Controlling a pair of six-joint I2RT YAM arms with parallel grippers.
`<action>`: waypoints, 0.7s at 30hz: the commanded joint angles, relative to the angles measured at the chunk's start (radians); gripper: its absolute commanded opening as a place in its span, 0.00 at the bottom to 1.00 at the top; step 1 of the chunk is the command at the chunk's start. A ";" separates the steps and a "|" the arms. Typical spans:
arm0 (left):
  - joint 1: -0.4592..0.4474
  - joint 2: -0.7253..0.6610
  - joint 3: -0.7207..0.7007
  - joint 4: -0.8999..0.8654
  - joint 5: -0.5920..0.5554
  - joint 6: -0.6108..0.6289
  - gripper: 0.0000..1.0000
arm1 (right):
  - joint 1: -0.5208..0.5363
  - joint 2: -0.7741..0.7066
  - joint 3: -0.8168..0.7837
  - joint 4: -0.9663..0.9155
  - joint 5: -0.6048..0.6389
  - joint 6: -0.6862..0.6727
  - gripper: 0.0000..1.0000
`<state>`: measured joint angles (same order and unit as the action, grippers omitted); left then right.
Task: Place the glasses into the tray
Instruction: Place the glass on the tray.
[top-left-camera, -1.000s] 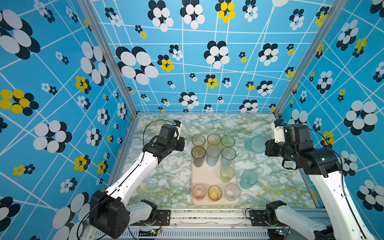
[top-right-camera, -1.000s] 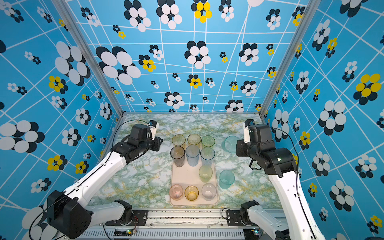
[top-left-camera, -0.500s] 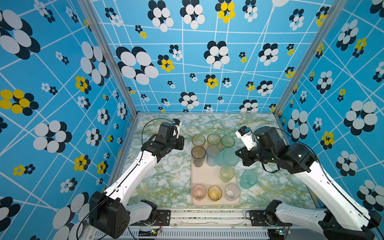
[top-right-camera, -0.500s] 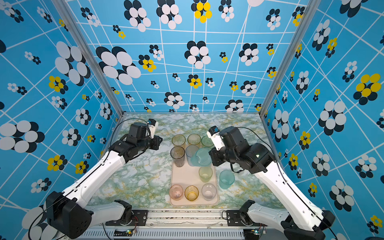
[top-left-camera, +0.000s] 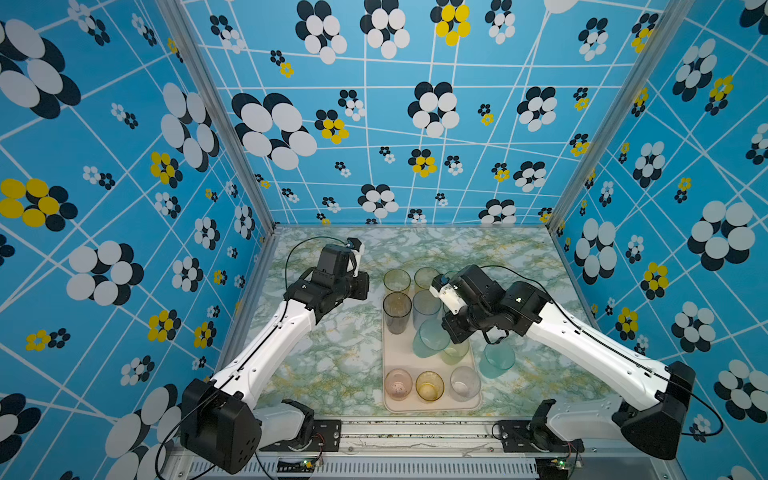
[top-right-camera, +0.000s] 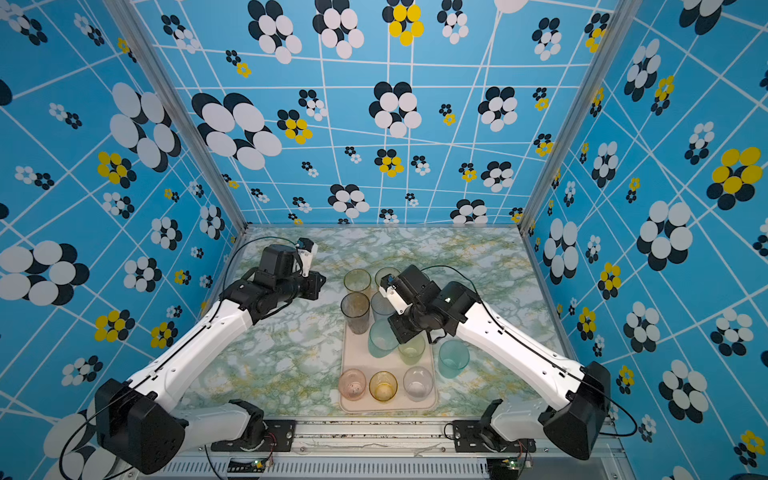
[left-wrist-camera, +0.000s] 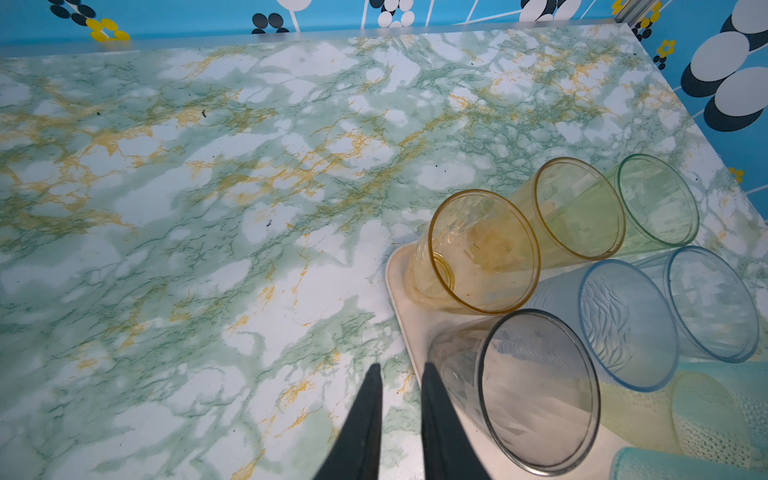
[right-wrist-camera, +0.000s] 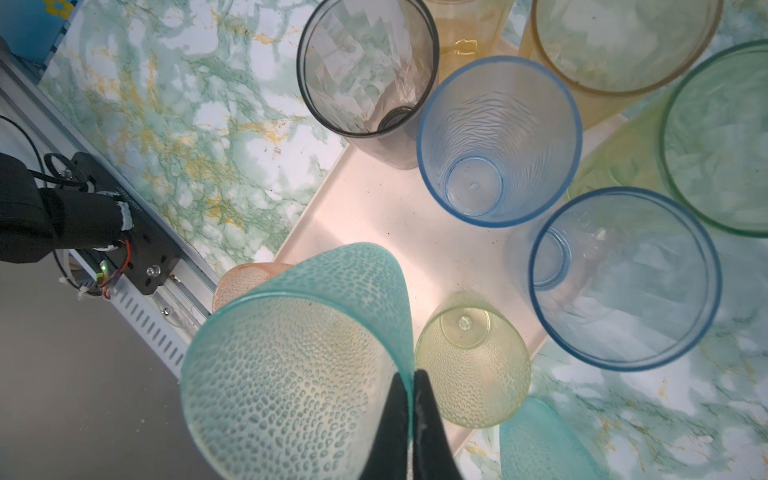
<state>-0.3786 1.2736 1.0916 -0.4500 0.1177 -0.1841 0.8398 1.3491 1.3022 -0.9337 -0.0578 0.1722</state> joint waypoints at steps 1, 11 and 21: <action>0.009 0.010 0.015 -0.029 0.014 -0.008 0.20 | 0.024 0.040 0.001 0.059 0.014 0.013 0.00; 0.009 0.001 0.007 -0.042 -0.004 0.003 0.20 | 0.072 0.190 0.067 0.095 0.030 0.024 0.00; 0.009 0.004 0.004 -0.046 -0.006 0.014 0.20 | 0.118 0.301 0.140 0.083 0.078 0.032 0.01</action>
<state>-0.3786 1.2758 1.0916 -0.4767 0.1165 -0.1833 0.9478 1.6257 1.4040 -0.8539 -0.0105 0.1879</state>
